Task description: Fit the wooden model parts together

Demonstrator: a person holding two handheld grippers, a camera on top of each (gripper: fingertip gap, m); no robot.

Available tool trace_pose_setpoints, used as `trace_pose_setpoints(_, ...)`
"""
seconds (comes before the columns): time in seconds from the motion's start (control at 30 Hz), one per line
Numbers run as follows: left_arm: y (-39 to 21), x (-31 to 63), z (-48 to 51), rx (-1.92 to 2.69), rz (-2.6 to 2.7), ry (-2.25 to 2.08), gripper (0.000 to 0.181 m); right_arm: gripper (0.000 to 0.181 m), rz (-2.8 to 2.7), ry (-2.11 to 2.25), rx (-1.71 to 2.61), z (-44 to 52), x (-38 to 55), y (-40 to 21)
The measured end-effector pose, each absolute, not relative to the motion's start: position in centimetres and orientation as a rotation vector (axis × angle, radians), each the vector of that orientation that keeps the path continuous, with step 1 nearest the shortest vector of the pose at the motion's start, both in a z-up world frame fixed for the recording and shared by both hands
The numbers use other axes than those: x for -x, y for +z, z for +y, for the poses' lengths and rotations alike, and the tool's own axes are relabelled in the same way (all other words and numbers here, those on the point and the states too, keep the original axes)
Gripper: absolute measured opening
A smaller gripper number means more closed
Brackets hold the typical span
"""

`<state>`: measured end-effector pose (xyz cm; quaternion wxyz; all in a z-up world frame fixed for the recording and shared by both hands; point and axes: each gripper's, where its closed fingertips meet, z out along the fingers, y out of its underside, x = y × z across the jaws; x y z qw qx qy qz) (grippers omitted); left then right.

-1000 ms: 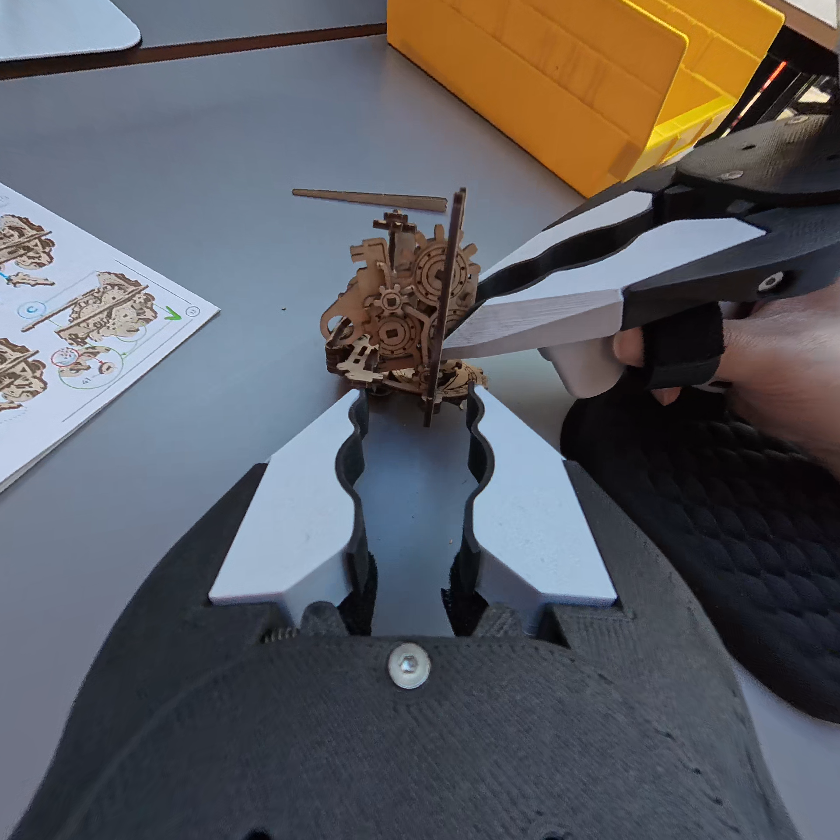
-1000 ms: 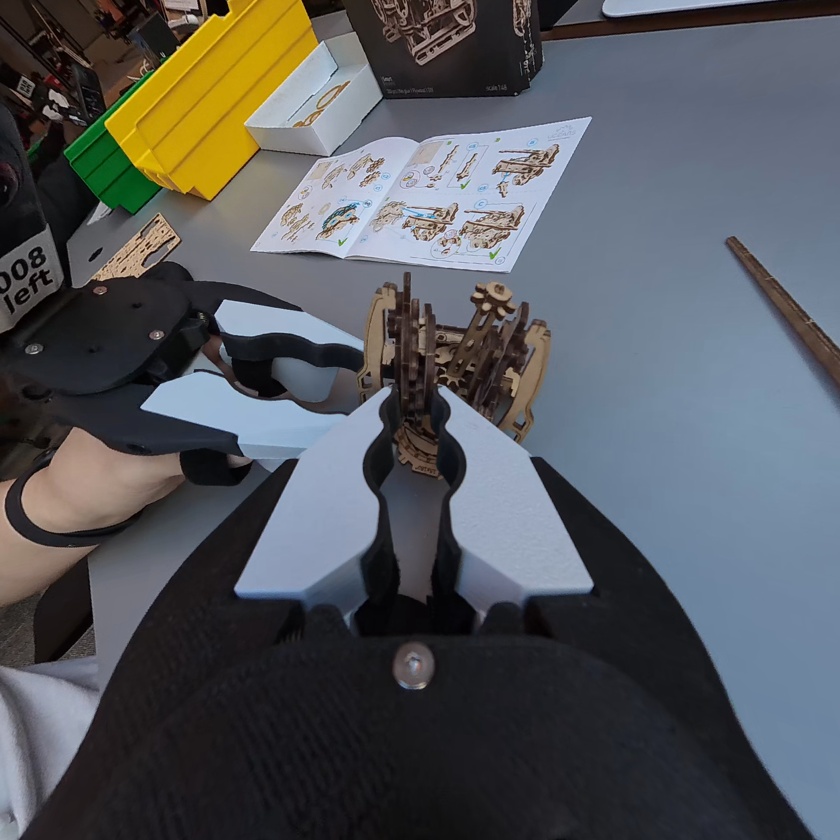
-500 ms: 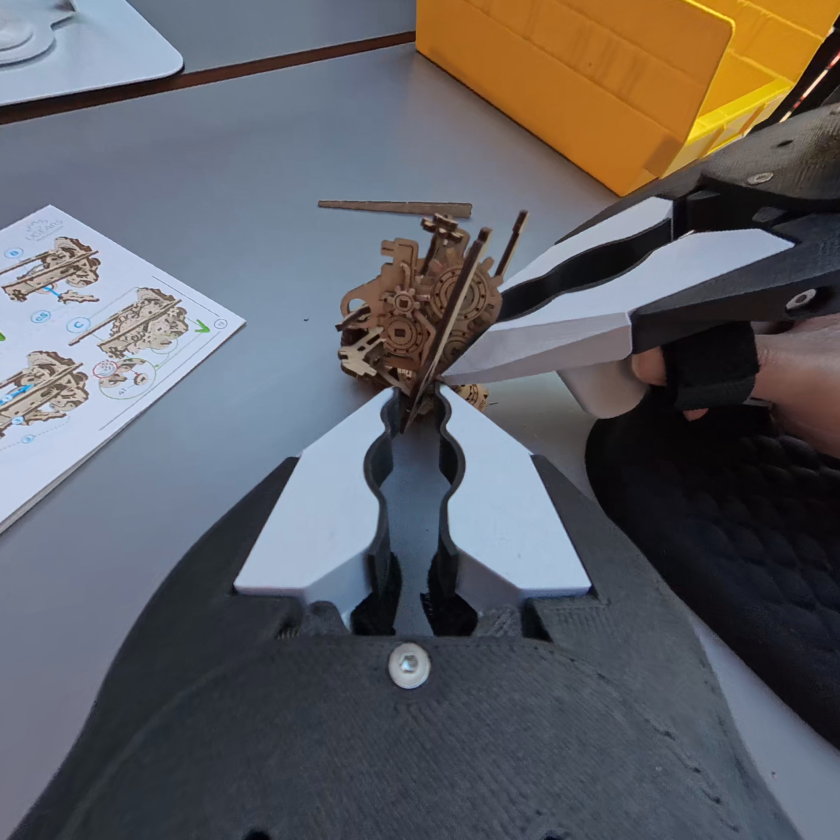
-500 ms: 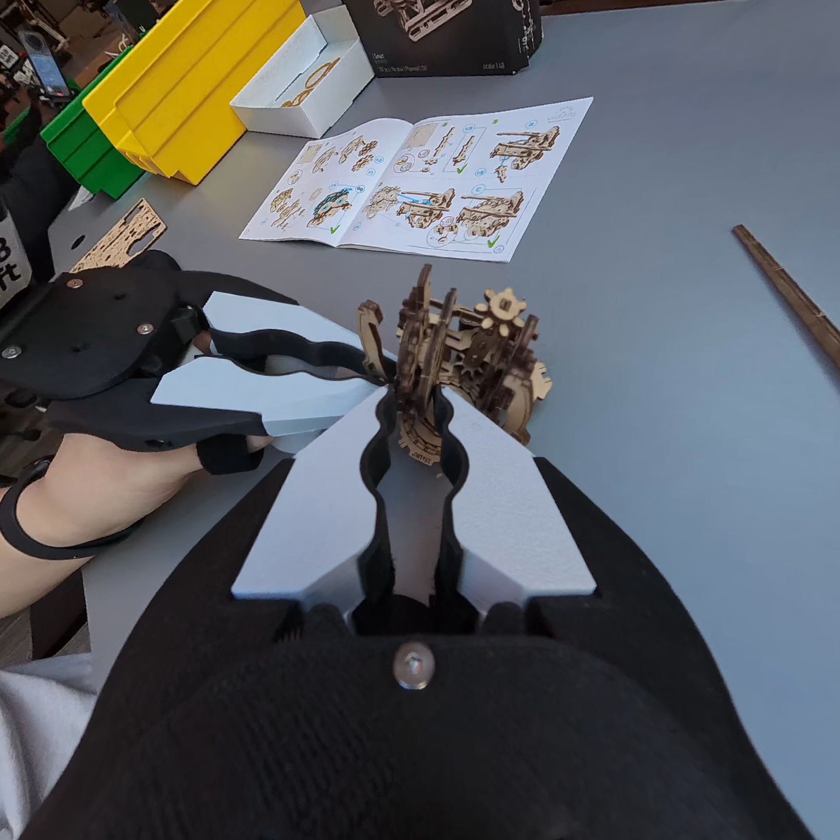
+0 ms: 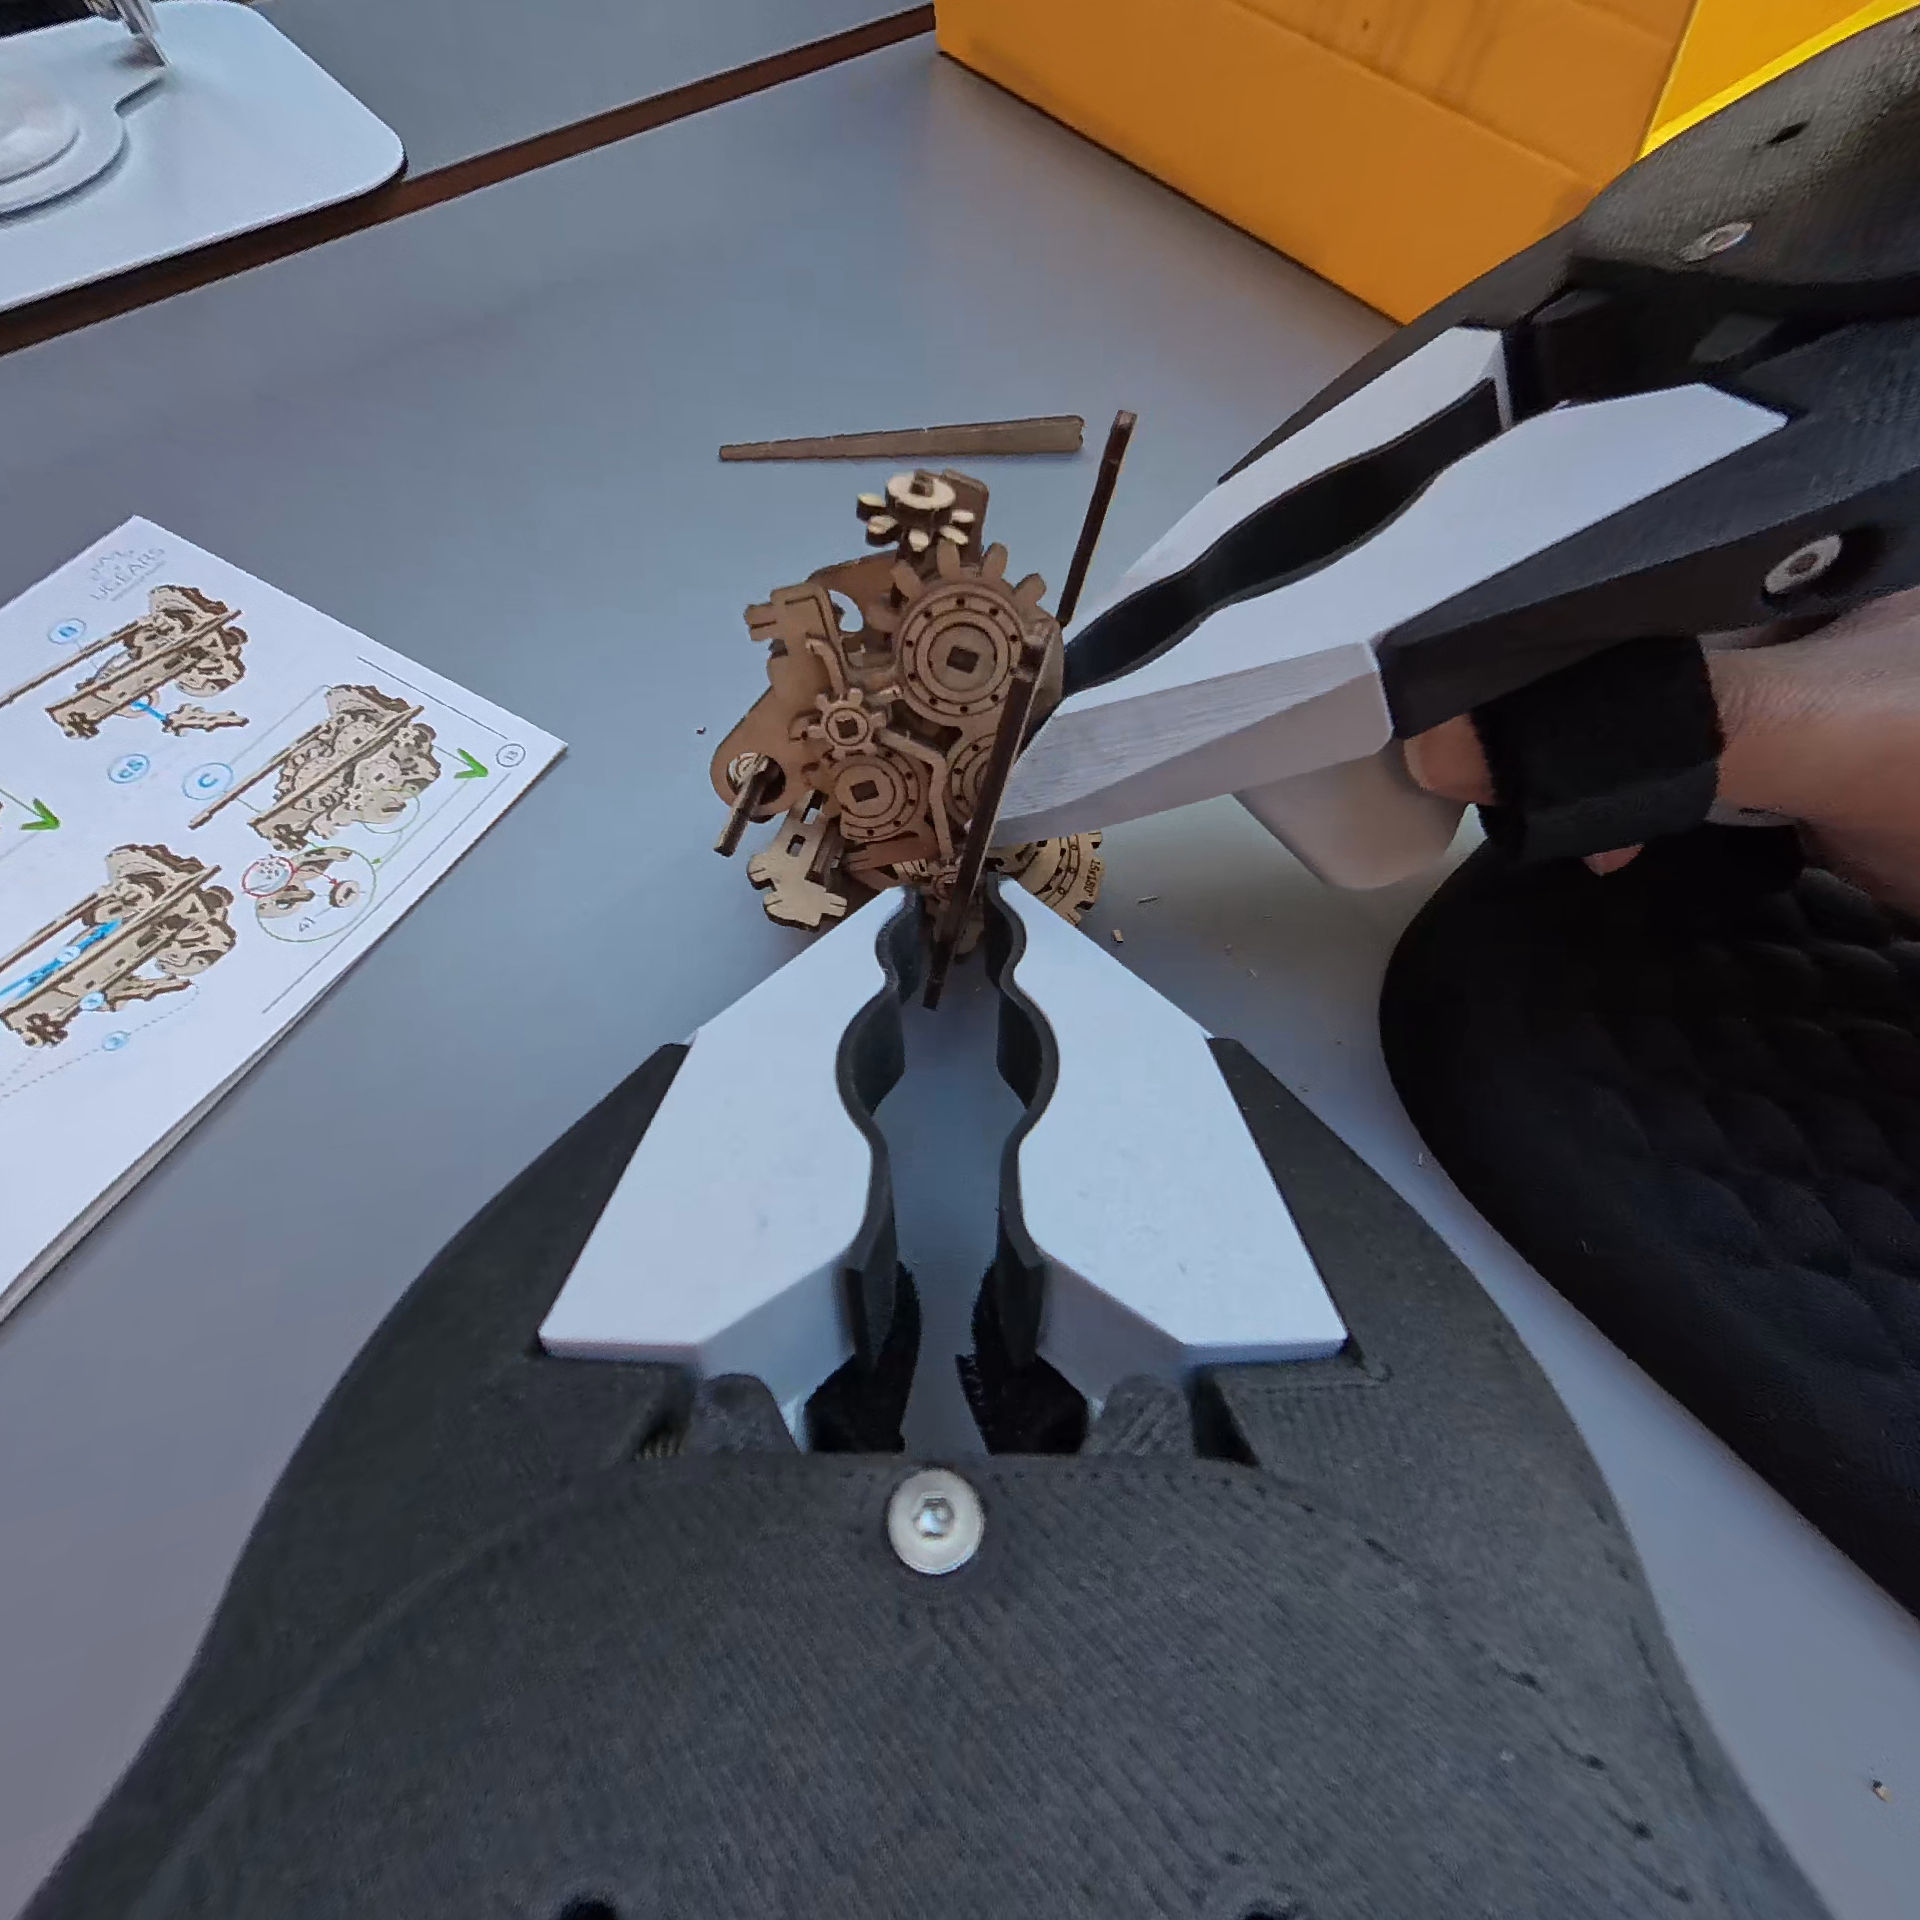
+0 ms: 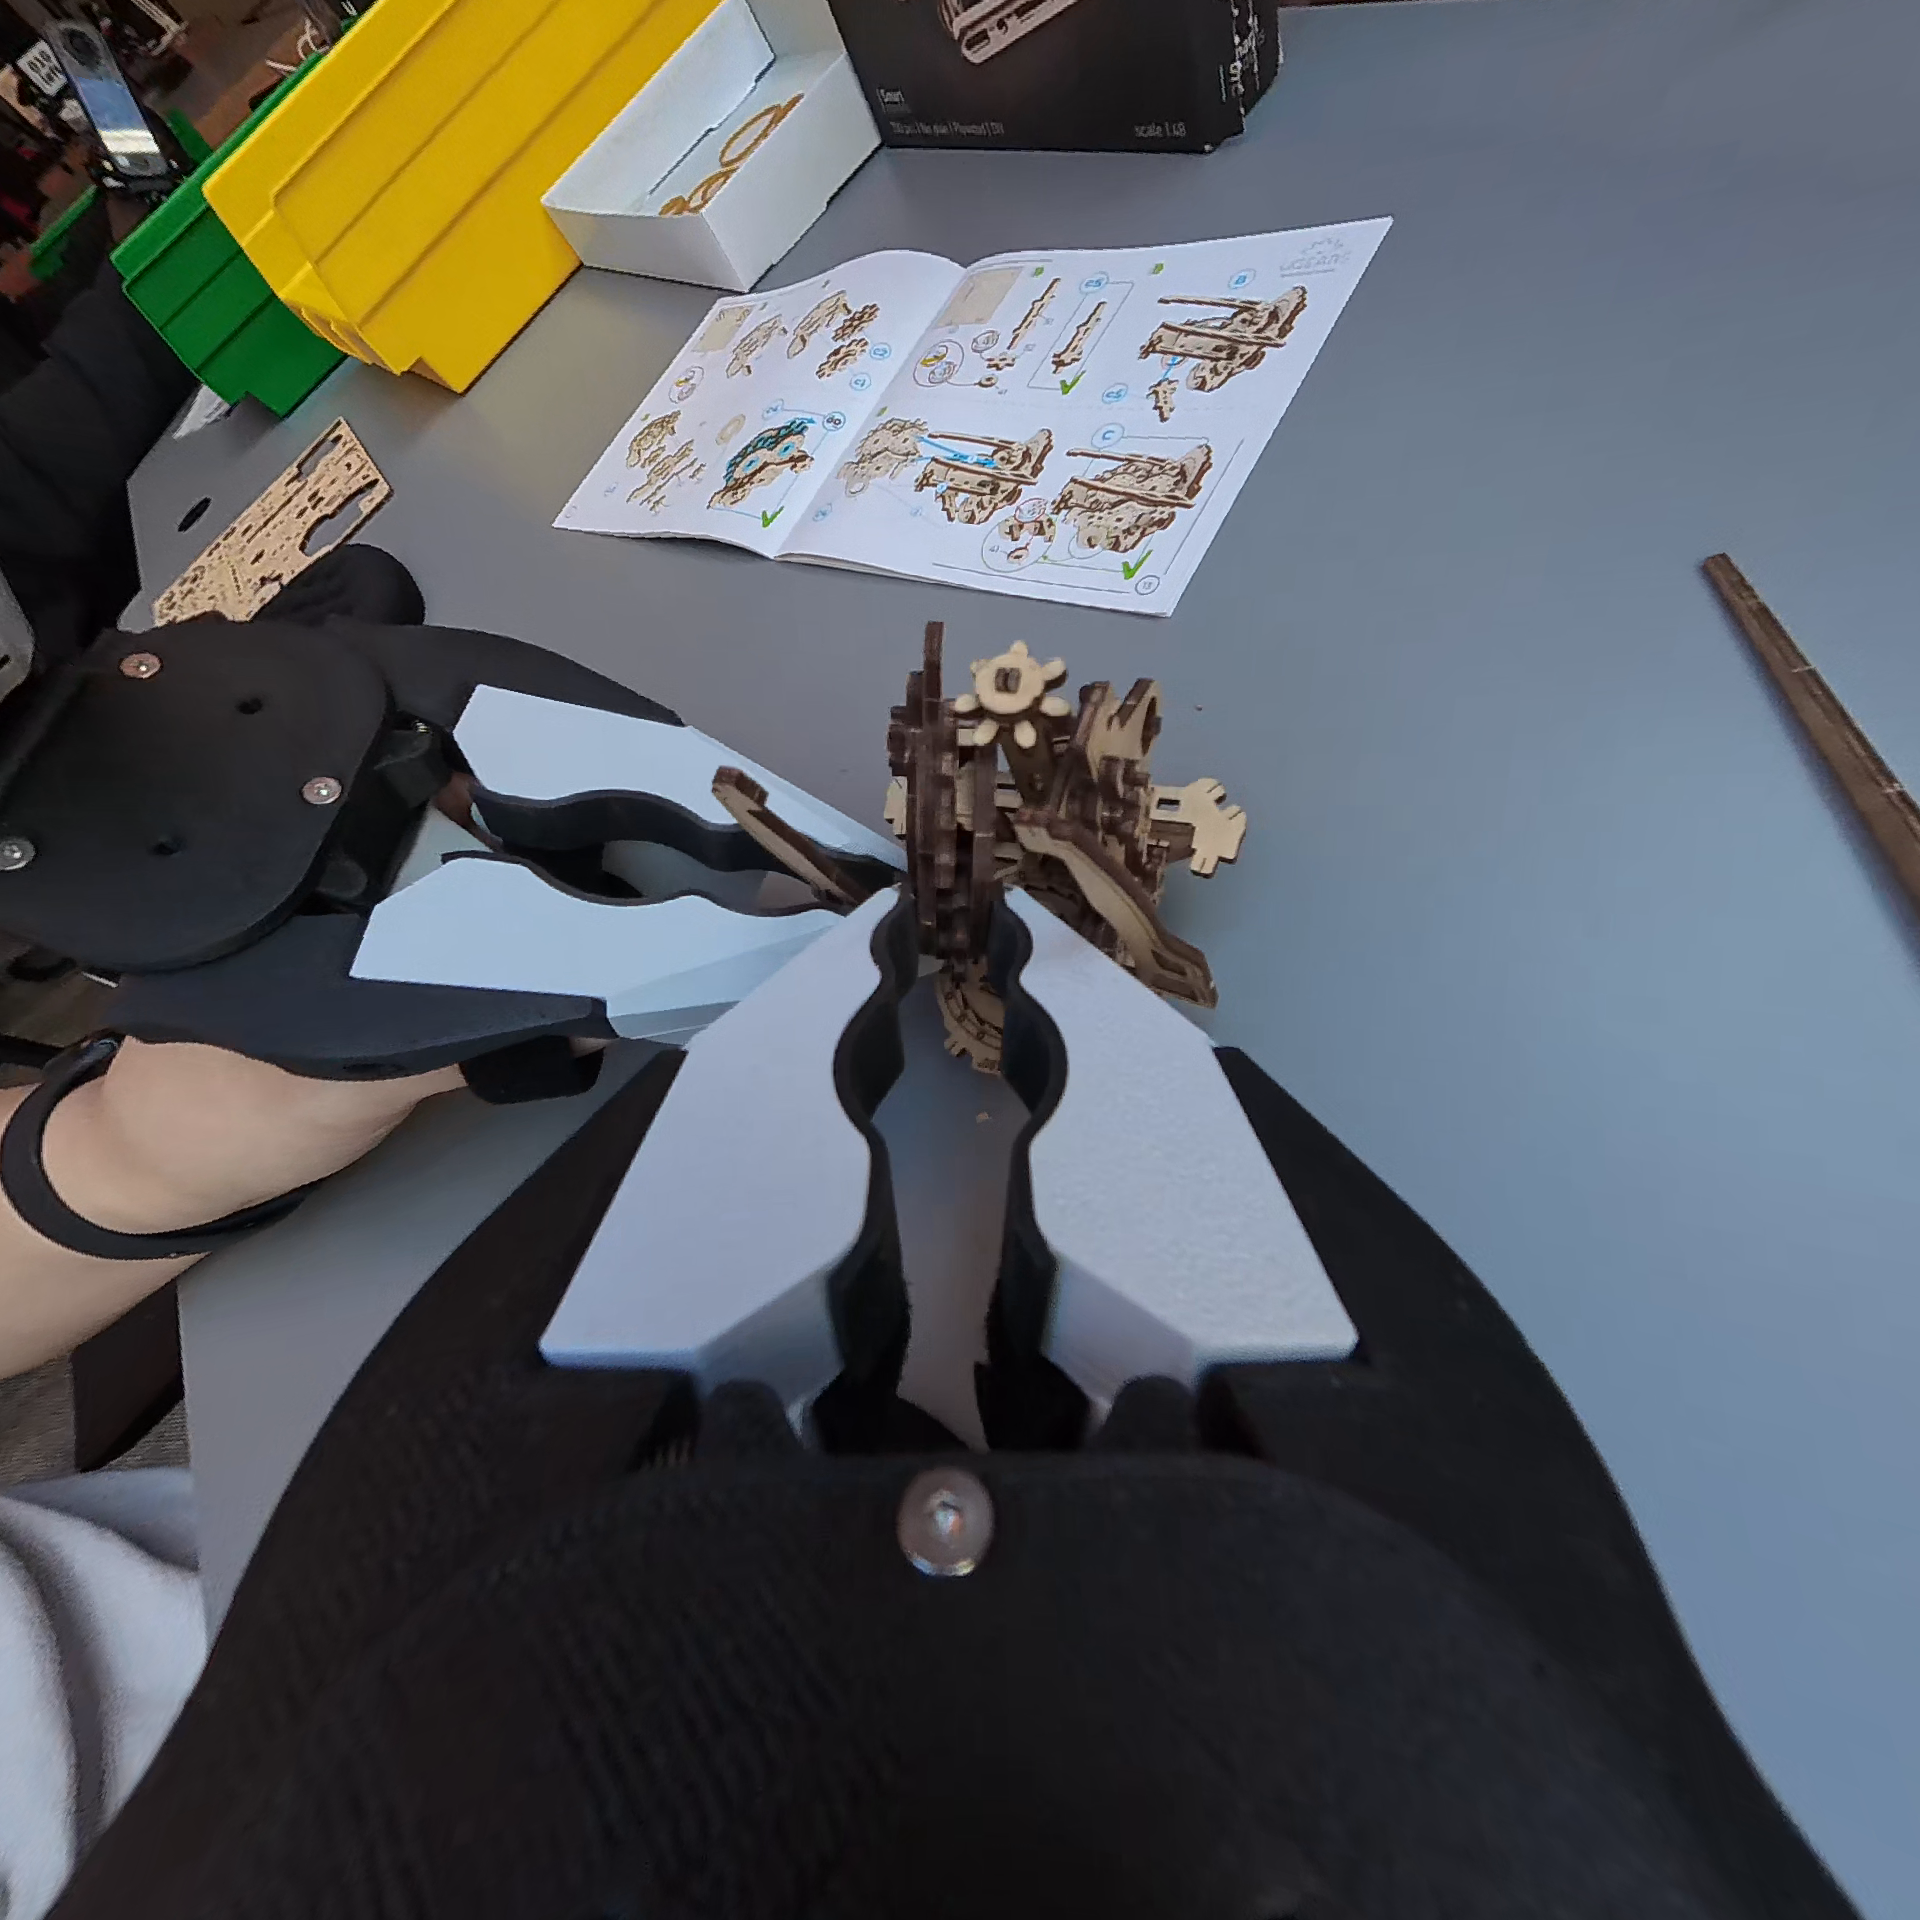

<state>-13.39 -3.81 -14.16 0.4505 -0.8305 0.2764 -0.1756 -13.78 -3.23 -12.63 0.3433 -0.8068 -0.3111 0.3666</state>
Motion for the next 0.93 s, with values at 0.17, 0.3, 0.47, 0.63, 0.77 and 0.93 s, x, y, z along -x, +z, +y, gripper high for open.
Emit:
trace_pose_setpoints(0.17,-14.4,13.3,-3.9,2.072,0.680,-0.449,0.009,0.011,-0.867,0.789,2.046,-3.2,13.8,-12.6)
trace_pose_setpoints(0.3,-14.3,13.4,-4.3,2.075,0.677,-0.519,0.015,0.011,-0.877,0.779,2.040,-3.3,13.8,-12.7)
trace_pose_setpoints(0.47,-13.7,16.0,-4.8,2.056,0.723,-0.531,0.051,0.011,-0.862,0.819,2.047,-3.2,13.8,-12.6)
trace_pose_setpoints(0.63,-13.9,15.5,-4.4,2.060,0.963,-0.742,0.072,0.011,-0.870,0.836,2.055,-3.2,13.8,-12.6)
trace_pose_setpoints(0.77,-15.0,14.3,-5.4,2.082,1.147,-0.924,0.078,0.011,-0.858,0.882,2.067,-3.2,13.8,-12.6)
trace_pose_setpoints(0.93,-15.1,13.6,-4.9,2.009,1.198,-0.905,0.071,0.011,-0.819,0.974,2.086,-3.1,13.7,-12.5)
